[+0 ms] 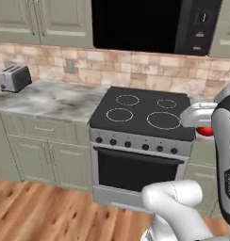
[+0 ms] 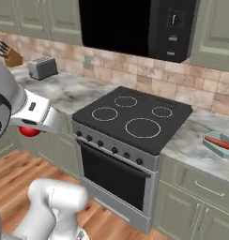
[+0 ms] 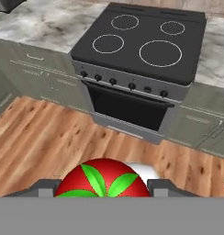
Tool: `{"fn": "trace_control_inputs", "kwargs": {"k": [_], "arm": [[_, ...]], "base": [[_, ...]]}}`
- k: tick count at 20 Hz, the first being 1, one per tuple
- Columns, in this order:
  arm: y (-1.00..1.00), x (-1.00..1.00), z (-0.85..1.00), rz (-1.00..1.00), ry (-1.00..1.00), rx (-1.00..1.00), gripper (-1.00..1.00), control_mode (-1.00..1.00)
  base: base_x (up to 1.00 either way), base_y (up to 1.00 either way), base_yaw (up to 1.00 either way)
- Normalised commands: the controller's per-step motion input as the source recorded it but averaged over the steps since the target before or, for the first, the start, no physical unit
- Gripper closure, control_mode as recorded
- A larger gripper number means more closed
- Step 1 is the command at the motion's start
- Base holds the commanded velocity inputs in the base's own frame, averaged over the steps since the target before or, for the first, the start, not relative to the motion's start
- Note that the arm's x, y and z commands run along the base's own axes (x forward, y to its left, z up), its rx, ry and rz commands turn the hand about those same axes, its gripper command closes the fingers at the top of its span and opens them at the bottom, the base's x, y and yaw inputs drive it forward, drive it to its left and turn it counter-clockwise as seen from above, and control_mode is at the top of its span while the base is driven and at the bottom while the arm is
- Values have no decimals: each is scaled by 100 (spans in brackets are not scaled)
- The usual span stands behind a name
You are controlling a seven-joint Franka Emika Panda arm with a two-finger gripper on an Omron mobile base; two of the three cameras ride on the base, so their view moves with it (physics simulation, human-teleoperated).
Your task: Take the tomato and carrot out of the freezer and place them in the tupperware container on the counter. Then put the tupperware containing the vegetables back in the freezer.
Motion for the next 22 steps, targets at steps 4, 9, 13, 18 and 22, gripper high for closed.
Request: {"fn": "trace_control_inputs", "kwargs": {"k": [4, 9, 13, 18, 22], "arm": [[0, 0, 0, 0, 0, 0, 100, 100], [0, 0, 0, 0, 0, 0, 100, 100], [0, 0, 0, 0, 0, 0, 100, 100], [0, 0, 0, 0, 0, 0, 100, 100], [0, 0, 0, 0, 0, 0, 100, 100]], "base": [[41, -27, -67], [44, -19, -66], [53, -3, -61], [62, -2, -30], [71, -21, -2]]}}
